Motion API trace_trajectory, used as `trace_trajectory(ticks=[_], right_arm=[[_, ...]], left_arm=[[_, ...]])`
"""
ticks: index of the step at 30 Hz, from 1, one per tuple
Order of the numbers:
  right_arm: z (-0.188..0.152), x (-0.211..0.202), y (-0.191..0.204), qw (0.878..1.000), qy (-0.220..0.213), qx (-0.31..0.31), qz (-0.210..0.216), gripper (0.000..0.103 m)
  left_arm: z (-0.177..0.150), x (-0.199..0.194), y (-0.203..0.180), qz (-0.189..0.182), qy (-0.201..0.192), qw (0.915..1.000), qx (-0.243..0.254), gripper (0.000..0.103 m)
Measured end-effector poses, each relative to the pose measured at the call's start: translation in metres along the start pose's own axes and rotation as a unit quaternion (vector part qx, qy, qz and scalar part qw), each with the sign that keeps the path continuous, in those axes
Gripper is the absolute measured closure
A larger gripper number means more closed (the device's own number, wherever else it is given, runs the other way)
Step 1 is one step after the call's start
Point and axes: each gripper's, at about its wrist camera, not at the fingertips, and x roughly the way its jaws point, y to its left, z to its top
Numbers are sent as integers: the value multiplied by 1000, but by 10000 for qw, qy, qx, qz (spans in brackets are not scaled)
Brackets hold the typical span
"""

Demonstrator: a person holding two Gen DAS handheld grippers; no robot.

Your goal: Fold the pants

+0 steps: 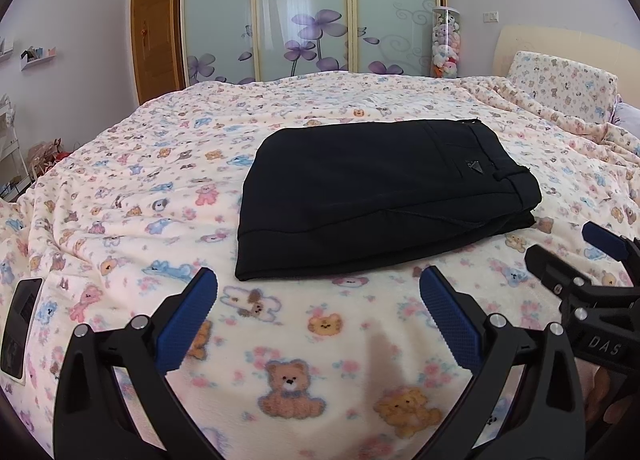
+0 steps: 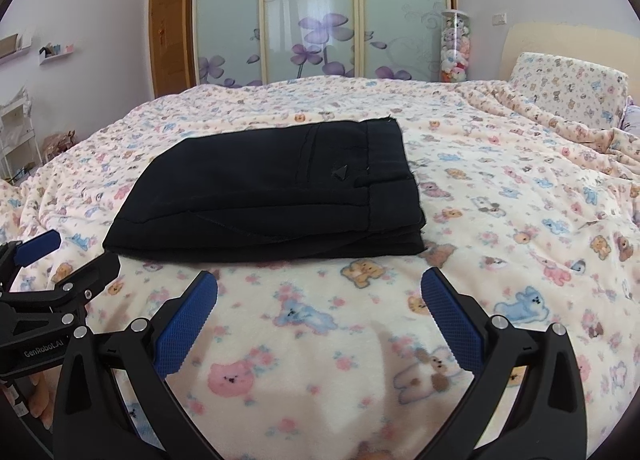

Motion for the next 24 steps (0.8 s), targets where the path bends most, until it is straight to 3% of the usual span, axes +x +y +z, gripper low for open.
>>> trace_trajectory(ticks=[24], right_arm=[[5, -7, -8, 9996, -171, 163, -128, 1]], left_arm=[[-1, -2, -3, 38, -99, 9999, 84, 2]])
